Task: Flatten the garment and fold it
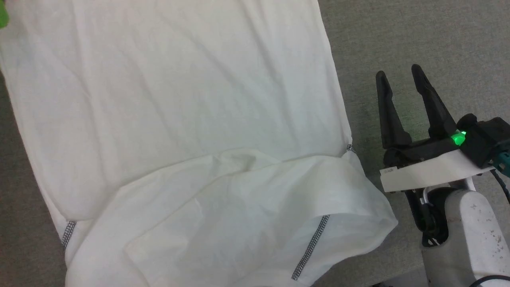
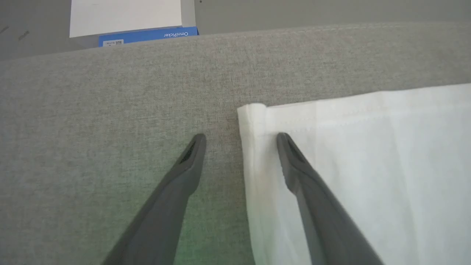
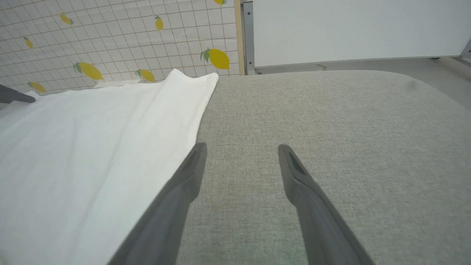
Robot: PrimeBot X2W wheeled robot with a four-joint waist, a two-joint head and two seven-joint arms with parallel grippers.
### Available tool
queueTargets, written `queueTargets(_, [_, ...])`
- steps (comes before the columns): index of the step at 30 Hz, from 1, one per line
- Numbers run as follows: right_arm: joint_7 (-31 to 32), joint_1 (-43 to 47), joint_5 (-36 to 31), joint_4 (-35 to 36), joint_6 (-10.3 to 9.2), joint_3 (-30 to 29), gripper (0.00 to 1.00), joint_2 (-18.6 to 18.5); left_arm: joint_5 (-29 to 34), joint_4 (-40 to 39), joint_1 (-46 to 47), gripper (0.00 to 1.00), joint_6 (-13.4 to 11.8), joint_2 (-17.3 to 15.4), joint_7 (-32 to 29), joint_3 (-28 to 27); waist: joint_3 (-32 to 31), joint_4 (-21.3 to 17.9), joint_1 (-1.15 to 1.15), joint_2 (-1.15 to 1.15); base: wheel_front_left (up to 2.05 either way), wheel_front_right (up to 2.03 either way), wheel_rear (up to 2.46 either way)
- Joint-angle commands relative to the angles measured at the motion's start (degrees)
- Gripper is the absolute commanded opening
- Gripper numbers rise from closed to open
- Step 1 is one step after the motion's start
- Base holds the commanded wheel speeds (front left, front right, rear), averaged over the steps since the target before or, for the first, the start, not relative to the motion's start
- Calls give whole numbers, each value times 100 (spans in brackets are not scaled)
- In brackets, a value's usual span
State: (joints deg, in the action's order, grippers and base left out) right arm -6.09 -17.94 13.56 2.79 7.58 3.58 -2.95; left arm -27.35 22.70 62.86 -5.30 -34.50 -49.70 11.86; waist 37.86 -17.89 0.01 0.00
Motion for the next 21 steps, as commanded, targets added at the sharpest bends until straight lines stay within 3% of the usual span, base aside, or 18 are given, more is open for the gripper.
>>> queueTargets(1, [-53, -95, 33, -20, -9, 23, 100, 7, 63, -69, -20, 100, -144, -107, -138, -21, 90, -92, -1, 0, 0, 0, 0])
queueTargets(2, [-58, -97, 38, -25, -9, 29, 100, 7, 94, -115, -57, 100, -194, -145, -231, -3, 95, -97, -1, 0, 0, 0, 0])
queueTargets(3, [-57, -100, 42, -29, -9, 35, 100, 7, 128, -190, -93, 78, -242, -192, -299, 8, 100, -100, -1, 0, 0, 0, 0])
queueTargets(5, [-47, -124, 43, -27, -9, 43, 100, 7, 166, -326, -131, 5, -331, -239, -316, -9, 114, -100, -1, 0, 0, 0, 0])
queueTargets(6, [-40, -141, 38, -22, -9, 50, 100, 7, 175, -379, -148, 0, -347, -253, -317, -8, 121, -97, -1, 0, 0, 0, 0])
queueTargets(14, [292, -787, -232, 47, -9, 149, 100, 7, 142, -684, -246, 0, -312, -273, -168, 10, 163, -18, -1, 0, 0, 0, 0])
queueTargets(21, [1770, -2739, -272, -846, -9, 170, 100, -50, 31, -733, -225, 0, -210, -137, -13, 67, 202, 142, -1, 0, 0, 0, 0])
